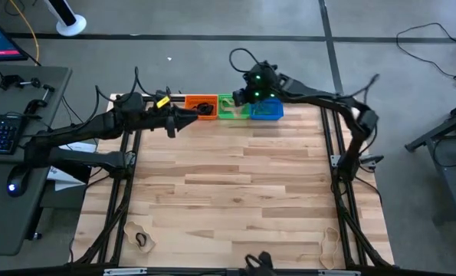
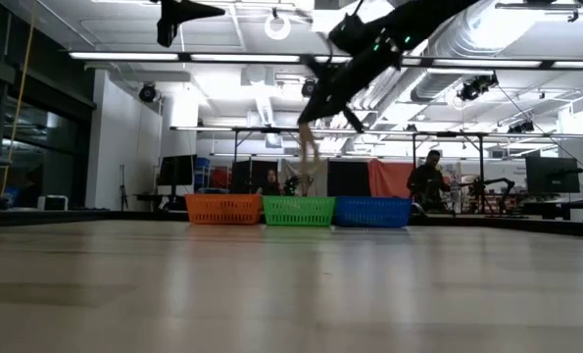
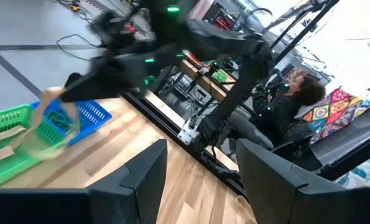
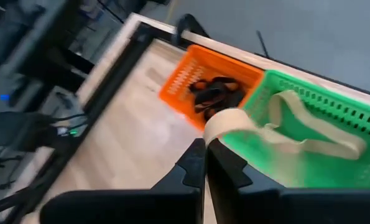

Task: Sort rubber bands into baskets
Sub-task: Put the white rubber band into the green basket

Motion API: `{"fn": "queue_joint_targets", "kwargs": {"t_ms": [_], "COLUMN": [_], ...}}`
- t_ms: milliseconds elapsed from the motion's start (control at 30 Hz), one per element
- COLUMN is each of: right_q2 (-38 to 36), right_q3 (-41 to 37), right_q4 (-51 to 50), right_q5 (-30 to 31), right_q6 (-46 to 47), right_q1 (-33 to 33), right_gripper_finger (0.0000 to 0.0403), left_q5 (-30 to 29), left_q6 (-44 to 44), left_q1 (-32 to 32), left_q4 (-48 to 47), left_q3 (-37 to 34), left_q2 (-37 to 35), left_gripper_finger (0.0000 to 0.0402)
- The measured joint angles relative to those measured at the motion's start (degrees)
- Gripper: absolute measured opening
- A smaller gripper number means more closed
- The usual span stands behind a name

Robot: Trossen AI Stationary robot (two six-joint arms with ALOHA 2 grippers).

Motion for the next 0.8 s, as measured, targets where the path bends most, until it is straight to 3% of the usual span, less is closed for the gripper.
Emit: {"fn": "queue_joint_targets", "kwargs": {"t_ms": [267, 667, 800], "right_q2": [8.1, 8.4, 8.4], "right_q3": [2.7, 2.7, 2.7], "right_q4": [-0.4, -1.1, -1.1], "right_q5": [2.5, 2.6, -1.2], "right_q6": [-1.6, 0.4, 0.4], "right_q1": [-2.1, -2.3, -2.3], "right_gripper_finger": [0.0000, 0.0001, 0.0030], "left_q5": [0.0, 0.0, 0.0], "left_q6": [0.0, 0.1, 0.1], "left_q1": [-1.2, -1.6, -1.6], "left_q4": [0.0, 0.0, -0.1], "left_q3": [0.0, 0.0, 0.0], "left_q2": [0.0, 0.0, 0.0], "left_gripper_finger": [0.0186, 0.0186, 0.0186]}}
